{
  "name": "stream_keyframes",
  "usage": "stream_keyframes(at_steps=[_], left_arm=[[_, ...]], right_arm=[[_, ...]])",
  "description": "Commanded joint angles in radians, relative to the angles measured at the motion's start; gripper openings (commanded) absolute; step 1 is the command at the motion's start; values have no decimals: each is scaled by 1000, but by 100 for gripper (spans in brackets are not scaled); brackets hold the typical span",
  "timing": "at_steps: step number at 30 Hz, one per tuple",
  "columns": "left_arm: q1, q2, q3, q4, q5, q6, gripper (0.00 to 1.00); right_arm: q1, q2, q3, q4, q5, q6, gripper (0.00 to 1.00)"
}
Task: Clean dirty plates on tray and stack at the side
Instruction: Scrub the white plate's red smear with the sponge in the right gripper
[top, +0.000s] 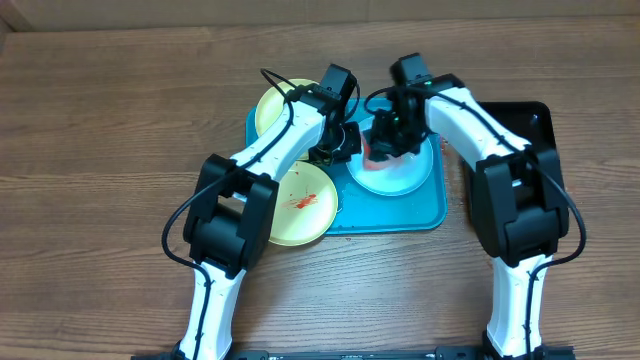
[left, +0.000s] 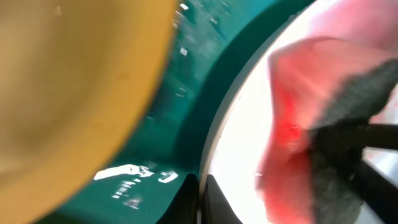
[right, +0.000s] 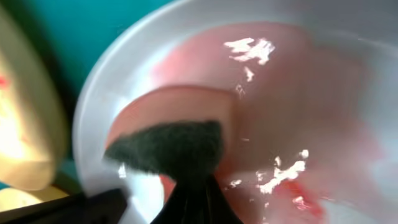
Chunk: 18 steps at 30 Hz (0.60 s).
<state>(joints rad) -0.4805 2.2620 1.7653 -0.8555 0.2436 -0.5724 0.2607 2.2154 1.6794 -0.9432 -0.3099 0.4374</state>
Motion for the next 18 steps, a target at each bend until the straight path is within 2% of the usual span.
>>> stream_keyframes(at_steps=[1, 8, 18], left_arm=[[-5, 6, 28, -1, 20, 15, 4], [-5, 6, 28, 7, 20, 15, 4], [-4, 6, 28, 19, 20, 15, 4]], right_arm=[[-88, 24, -6, -54, 100, 0, 4], [-127, 23, -4, -168, 97, -76, 4], [-60, -16, 1, -253, 84, -101, 4]])
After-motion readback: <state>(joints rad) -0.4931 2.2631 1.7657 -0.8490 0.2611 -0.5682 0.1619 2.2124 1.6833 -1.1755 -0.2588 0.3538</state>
